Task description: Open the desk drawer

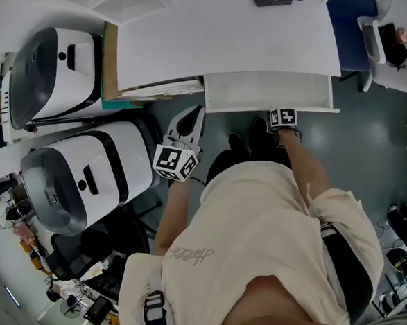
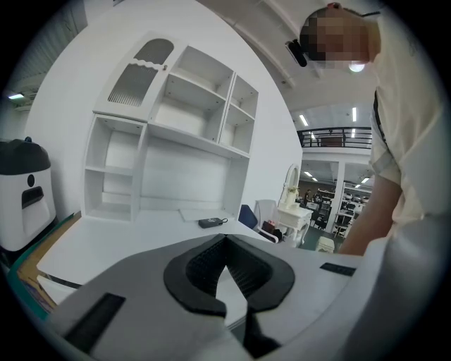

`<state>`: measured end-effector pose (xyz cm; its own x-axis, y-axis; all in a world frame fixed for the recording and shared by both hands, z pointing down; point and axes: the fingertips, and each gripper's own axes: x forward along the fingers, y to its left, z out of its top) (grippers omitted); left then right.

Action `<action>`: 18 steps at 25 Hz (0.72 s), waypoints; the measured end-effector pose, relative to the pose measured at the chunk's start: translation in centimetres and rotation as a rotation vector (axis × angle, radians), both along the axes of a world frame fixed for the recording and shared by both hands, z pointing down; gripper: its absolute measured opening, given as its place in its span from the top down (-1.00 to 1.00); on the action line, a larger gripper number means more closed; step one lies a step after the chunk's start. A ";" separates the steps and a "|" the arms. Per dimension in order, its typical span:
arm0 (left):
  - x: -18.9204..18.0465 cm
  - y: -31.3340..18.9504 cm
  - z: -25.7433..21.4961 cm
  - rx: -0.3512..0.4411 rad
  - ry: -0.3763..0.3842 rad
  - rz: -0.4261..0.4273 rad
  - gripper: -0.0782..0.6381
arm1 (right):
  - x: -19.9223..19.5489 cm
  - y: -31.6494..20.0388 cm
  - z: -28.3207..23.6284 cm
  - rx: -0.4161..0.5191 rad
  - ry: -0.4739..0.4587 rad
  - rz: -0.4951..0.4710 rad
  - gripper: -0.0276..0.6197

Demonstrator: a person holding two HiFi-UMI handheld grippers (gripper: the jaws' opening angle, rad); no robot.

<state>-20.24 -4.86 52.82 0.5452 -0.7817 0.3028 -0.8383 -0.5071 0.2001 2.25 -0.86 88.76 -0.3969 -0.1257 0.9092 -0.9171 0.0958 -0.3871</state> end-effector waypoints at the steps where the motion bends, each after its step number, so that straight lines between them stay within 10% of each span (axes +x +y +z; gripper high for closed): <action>1: -0.4 0.3 0.0 -0.002 0.003 0.007 0.78 | 0.0 0.3 0.0 0.006 0.003 0.003 0.68; 18: -4.1 4.1 1.0 -0.012 0.020 0.114 0.78 | 0.1 4.5 -0.1 0.024 0.069 0.091 0.68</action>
